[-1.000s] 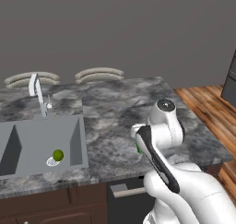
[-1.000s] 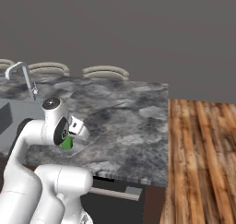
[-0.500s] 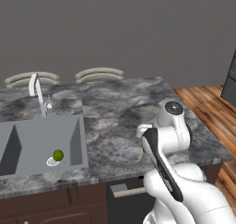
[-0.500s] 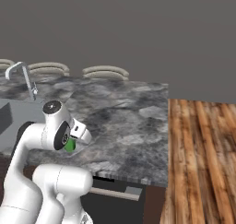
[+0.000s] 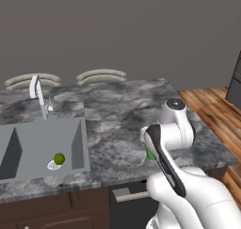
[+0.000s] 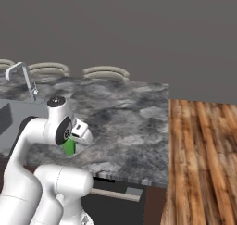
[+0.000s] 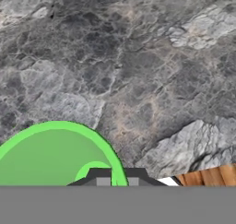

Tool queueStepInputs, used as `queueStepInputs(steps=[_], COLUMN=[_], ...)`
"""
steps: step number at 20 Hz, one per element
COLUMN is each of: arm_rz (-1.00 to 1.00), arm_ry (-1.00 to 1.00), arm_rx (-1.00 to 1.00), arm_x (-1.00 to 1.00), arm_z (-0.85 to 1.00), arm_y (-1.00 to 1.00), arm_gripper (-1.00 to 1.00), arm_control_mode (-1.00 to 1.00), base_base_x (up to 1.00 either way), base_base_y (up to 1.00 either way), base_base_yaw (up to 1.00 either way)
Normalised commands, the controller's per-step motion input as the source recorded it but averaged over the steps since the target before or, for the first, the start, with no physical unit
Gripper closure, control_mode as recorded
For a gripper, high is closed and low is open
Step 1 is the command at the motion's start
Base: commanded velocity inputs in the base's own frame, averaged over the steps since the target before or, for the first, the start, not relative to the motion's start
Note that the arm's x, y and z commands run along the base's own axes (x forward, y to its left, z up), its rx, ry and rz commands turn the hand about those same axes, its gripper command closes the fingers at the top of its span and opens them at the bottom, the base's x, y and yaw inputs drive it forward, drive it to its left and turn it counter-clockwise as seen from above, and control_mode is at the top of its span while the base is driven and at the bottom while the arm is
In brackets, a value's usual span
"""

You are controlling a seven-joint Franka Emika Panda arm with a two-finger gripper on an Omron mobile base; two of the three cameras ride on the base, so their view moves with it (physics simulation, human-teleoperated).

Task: Pick the cup and saucepan and place them in the sink. Then turn on the water.

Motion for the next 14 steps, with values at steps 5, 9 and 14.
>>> queueStepInputs(steps=[5,9,14], arm_rz=[0.00,0.00,0.03], arm_ry=[0.20,0.13,0.07], arm_rx=[0.00,0.00,-0.03], arm_x=[0.00,0.00,-0.04], arm_z=[0.00,0.00,0.00], arm_y=[-0.09,-0.08,0.00], arm_gripper=[1.00,1.00,1.00], arm_control_mode=[-1.00,-1.00,-1.00], base_base_x=[0.00,0.00,0.00], base_base_y=[0.00,0.00,0.00], base_base_yaw=[0.00,0.00,0.00])
